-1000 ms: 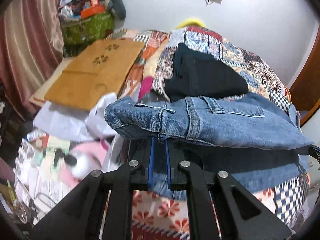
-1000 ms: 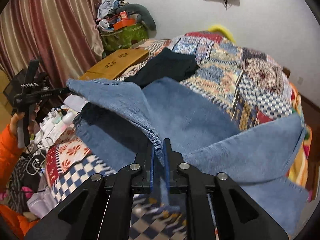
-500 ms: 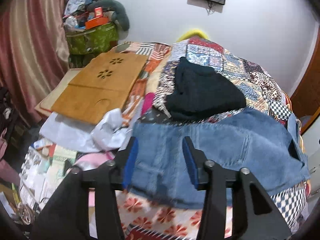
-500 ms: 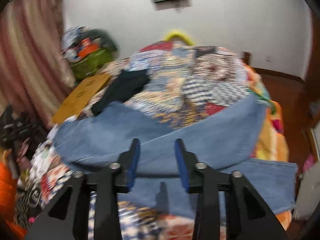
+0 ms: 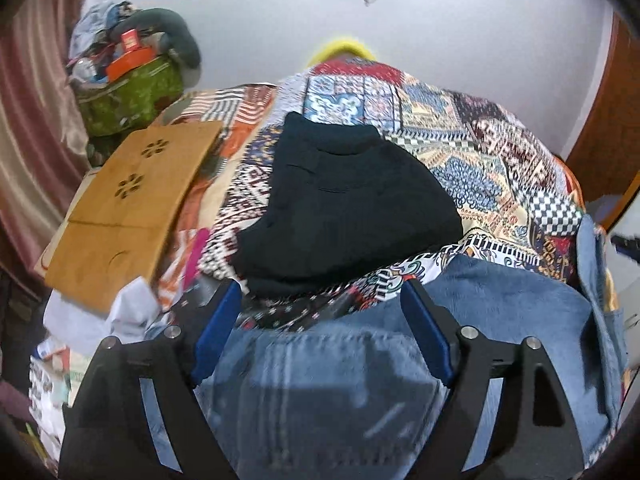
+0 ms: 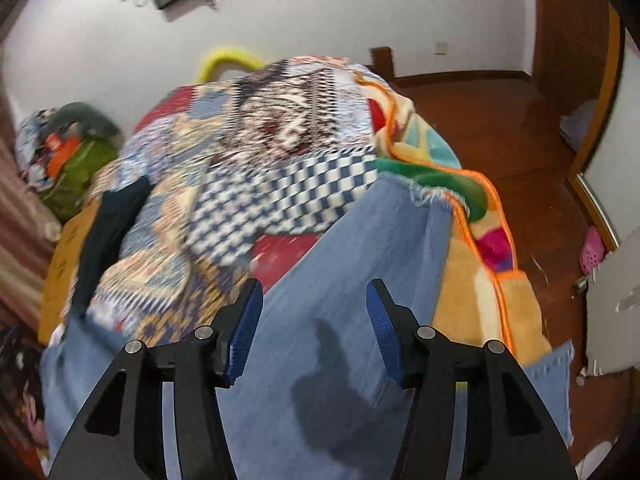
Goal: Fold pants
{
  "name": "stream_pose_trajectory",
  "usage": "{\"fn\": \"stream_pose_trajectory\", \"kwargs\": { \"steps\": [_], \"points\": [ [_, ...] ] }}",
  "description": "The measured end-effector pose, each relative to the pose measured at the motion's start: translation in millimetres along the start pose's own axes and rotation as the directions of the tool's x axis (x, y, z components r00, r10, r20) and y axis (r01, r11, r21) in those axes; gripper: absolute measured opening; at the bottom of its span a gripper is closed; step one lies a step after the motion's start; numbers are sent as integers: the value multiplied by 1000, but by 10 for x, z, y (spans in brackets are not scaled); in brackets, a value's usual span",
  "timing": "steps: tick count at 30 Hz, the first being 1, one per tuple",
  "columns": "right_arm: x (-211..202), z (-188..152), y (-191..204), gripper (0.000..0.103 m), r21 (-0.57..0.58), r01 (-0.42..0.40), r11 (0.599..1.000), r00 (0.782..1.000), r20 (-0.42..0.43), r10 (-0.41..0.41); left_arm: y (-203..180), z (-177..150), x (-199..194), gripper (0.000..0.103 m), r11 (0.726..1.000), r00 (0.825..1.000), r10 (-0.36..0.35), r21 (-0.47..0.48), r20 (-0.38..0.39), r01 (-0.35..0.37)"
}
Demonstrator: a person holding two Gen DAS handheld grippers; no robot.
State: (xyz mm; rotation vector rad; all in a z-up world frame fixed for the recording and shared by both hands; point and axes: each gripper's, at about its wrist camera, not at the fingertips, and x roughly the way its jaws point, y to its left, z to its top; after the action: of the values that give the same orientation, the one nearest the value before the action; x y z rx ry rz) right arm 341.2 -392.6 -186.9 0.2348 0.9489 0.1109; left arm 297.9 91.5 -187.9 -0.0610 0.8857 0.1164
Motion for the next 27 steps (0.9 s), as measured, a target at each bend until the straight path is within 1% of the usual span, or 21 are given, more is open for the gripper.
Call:
{"fn": "stream_pose_trajectory", "kwargs": {
  "steps": [5,6,9,10,11,12,15,16,17,18,19,20,22,24,27],
  "points": [
    [564,295,-155,51,76,57,995,998,-32,-55,-181,17,395,82,998,999,16,57,-50,-13],
    [677,333,-192,52,94,55,994,998,-46,-51,-198,2,451,82,998,998,19,65,-61,-15],
    [1120,380,-355,52,179,63,982,991,-127,-41,-270,-71,665,82,996,994,29,88,-106,-19],
    [1219,362,-394,55,197,61,979,988,-150,-31,-289,-94,706,82,995,993,31,93,-116,-20],
    [1304,332,-430,55,215,55,975,987,-162,-20,-312,-121,749,82,995,991,32,100,-126,-20],
    [1334,307,-439,55,216,58,975,987,-156,-24,-330,-146,777,82,994,990,34,104,-134,-20],
    [1355,271,-379,50,158,94,983,988,-140,-72,-342,-159,791,82,994,990,39,107,-136,-25],
    [1357,252,-363,42,143,109,984,986,-138,-89,-336,-152,779,82,994,990,42,105,-135,-28],
    [1358,242,-348,27,120,140,983,983,-138,-123,-337,-153,769,82,994,990,43,100,-135,-30],
    [1337,222,-348,21,105,177,979,977,-137,-162,-332,-151,754,82,995,990,42,96,-137,-29],
    [1316,213,-369,19,106,178,978,977,-134,-164,-333,-155,717,82,996,990,35,92,-138,-22],
    [1263,195,-408,13,120,151,981,983,-128,-135,-339,-150,690,82,995,990,32,93,-137,-19],
    [1129,160,-493,10,142,116,983,989,-113,-100,-367,-153,601,82,994,991,34,104,-129,-20],
    [905,128,-522,9,149,87,985,994,-82,-75,-407,-156,499,82,993,992,34,119,-121,-20],
    [433,102,-514,9,127,54,990,999,-9,-53,-505,-173,312,82,991,993,0,130,-117,16]
  ]
}}
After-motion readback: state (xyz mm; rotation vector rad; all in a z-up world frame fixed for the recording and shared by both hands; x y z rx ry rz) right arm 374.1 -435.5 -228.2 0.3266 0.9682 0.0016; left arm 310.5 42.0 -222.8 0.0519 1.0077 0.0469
